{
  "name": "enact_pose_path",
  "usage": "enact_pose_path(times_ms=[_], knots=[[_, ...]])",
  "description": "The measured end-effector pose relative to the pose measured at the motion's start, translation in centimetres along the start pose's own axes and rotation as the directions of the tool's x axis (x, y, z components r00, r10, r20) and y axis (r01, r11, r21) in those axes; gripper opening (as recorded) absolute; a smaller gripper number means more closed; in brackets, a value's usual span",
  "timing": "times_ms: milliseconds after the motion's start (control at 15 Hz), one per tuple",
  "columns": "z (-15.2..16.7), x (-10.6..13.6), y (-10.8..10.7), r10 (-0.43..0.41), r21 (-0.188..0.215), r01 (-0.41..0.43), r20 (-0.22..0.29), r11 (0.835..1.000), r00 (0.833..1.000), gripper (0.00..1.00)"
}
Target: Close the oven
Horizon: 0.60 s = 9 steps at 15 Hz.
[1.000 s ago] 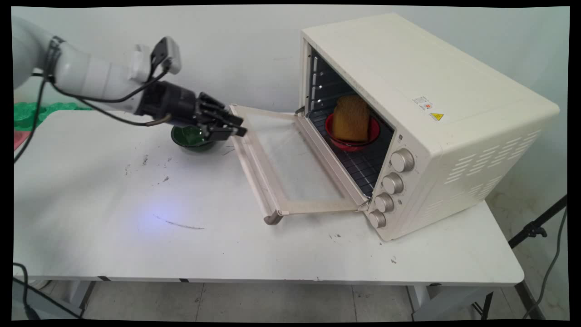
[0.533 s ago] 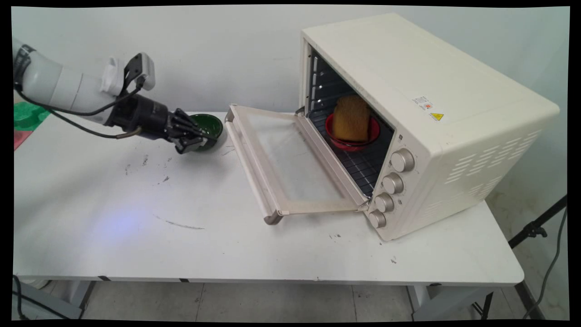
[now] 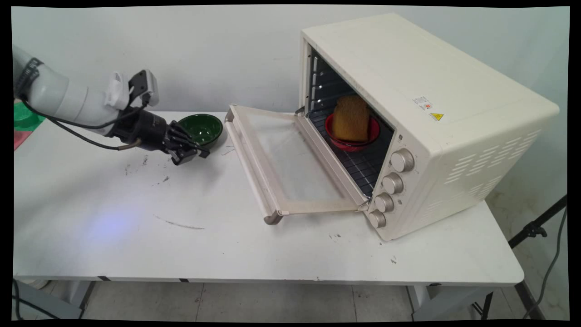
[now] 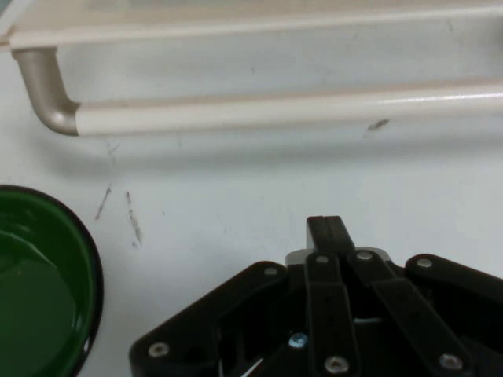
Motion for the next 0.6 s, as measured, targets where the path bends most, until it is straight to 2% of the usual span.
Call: enact_pose_path(times_ms=[600], knots=[[5.5,0.2,0.8,-0.039,0.021,0.038,0.031,0.999,0.999,0.00]])
